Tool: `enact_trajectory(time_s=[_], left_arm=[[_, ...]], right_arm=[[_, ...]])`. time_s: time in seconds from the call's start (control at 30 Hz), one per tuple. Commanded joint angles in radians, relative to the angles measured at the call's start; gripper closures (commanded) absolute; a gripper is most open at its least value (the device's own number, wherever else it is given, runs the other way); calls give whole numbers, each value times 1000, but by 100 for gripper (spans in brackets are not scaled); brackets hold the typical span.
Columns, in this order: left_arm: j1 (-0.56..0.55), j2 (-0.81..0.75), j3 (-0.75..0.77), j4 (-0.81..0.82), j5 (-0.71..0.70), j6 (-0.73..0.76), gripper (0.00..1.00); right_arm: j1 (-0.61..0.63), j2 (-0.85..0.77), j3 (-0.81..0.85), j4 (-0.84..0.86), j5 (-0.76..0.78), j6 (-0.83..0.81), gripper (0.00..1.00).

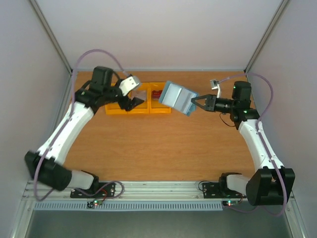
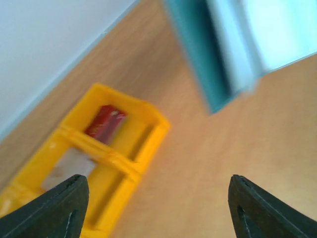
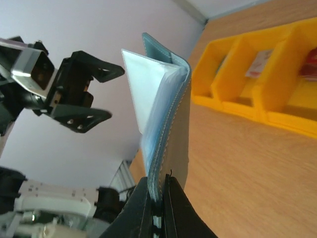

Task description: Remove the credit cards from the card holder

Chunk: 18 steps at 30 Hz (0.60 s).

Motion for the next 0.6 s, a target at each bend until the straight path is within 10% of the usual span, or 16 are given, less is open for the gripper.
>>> enact_trajectory(time_s=[0.0, 0.1, 0.57], left_arm=[[-1, -252, -229, 127, 289, -312, 19], [-5, -449, -412, 332, 318, -541, 2], [-9, -692, -828, 789, 373, -1021, 1]], right_arm=[[136, -23, 118, -212, 31, -170, 99], [219, -9, 167, -291, 63, -221, 99], [564, 63, 344, -508, 144, -368, 99]])
